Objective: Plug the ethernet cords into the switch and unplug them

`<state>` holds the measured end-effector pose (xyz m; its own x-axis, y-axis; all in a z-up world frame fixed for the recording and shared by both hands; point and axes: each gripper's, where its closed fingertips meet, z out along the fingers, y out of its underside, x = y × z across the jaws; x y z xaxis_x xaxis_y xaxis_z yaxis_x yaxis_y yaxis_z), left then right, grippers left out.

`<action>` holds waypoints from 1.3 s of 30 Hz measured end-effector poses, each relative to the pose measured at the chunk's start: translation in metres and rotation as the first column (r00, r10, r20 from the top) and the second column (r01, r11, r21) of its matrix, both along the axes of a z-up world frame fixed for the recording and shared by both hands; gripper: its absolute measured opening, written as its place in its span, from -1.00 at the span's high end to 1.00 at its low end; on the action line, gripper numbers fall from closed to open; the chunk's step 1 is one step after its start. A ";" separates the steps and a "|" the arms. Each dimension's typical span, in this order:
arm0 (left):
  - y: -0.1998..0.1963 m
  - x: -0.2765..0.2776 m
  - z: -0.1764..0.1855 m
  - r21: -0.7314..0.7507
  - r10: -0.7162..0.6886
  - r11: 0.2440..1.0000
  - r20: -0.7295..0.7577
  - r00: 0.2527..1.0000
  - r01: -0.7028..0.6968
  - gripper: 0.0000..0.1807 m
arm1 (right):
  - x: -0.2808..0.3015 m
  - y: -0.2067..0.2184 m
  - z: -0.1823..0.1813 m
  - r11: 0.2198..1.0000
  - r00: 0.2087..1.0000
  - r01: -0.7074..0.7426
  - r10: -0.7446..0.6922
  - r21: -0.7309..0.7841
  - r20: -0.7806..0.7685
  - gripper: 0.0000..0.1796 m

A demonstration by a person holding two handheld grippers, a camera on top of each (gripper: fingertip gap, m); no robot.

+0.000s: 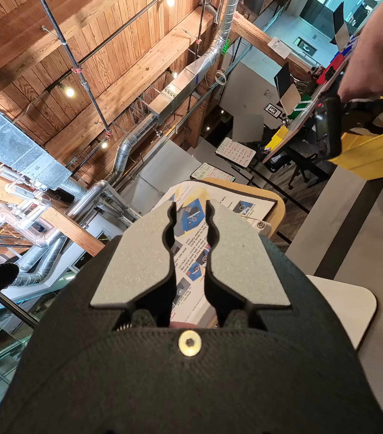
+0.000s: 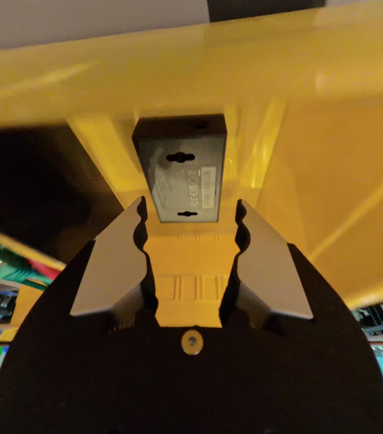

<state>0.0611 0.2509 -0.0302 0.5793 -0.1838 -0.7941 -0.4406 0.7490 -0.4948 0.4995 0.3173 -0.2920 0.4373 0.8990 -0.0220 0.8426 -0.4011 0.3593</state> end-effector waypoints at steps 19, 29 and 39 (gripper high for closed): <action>0.015 -0.009 0.079 -0.347 0.062 0.938 0.091 0.994 -0.027 -0.03 | -0.030 -0.115 0.235 0.383 0.807 0.543 0.007 0.747 -0.591 0.09; -0.007 -0.268 0.030 -0.459 0.610 0.704 0.000 0.792 -0.542 -0.09 | 0.034 -0.180 0.176 0.095 0.623 0.782 -0.060 0.617 -0.780 -0.05; -0.040 -0.427 -0.063 -0.694 0.796 0.472 0.069 0.602 -0.544 -0.13 | 0.059 -0.191 0.147 -0.027 0.501 0.864 -0.029 0.502 -0.865 -0.08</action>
